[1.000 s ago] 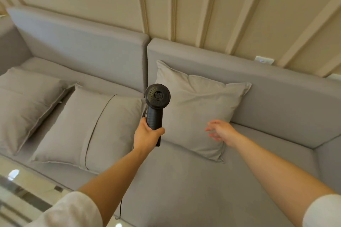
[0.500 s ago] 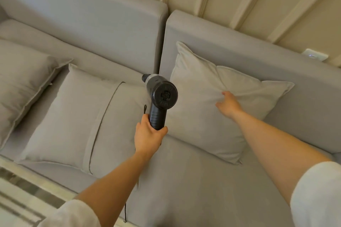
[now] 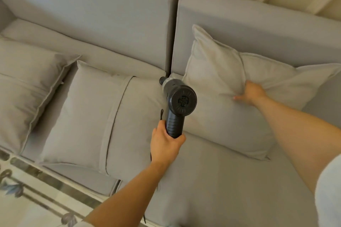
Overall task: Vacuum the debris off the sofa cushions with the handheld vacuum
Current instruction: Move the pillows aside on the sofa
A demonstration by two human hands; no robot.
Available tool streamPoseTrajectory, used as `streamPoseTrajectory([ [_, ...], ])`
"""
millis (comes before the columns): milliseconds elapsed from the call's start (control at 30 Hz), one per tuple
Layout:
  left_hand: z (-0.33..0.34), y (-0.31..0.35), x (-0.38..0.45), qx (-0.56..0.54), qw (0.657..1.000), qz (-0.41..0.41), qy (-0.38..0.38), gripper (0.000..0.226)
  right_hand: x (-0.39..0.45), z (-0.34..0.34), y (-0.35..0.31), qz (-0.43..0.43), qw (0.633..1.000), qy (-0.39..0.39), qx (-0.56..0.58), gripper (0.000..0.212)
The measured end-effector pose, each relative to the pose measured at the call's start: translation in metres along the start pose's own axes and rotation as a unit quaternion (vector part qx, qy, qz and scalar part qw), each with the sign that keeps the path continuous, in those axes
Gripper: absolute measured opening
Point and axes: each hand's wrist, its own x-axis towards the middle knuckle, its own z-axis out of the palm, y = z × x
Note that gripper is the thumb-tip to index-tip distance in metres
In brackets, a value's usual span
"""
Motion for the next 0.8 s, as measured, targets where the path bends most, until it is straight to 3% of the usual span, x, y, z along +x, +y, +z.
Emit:
streamPoseTrajectory([
  [100,0.004,-0.004,-0.001,-0.012,1.000,0.004,0.001,0.033,-0.010,0.004,-0.002,-0.017,1.000,0.005,-0.016,0.042],
  [167,0.004,-0.004,-0.003,-0.014,1.000,0.005,0.008,0.031,-0.023,0.011,0.000,-0.036,0.999,-0.001,-0.010,0.034],
  [433,0.003,0.030,-0.034,0.009,0.999,0.042,0.012,0.034,-0.089,-0.015,0.058,-0.075,0.995,0.065,0.027,0.031],
  [800,0.109,0.107,-0.133,0.011,0.987,0.143,-0.066,0.035,-0.195,-0.086,0.285,-0.025,0.992,0.122,0.013,0.024],
])
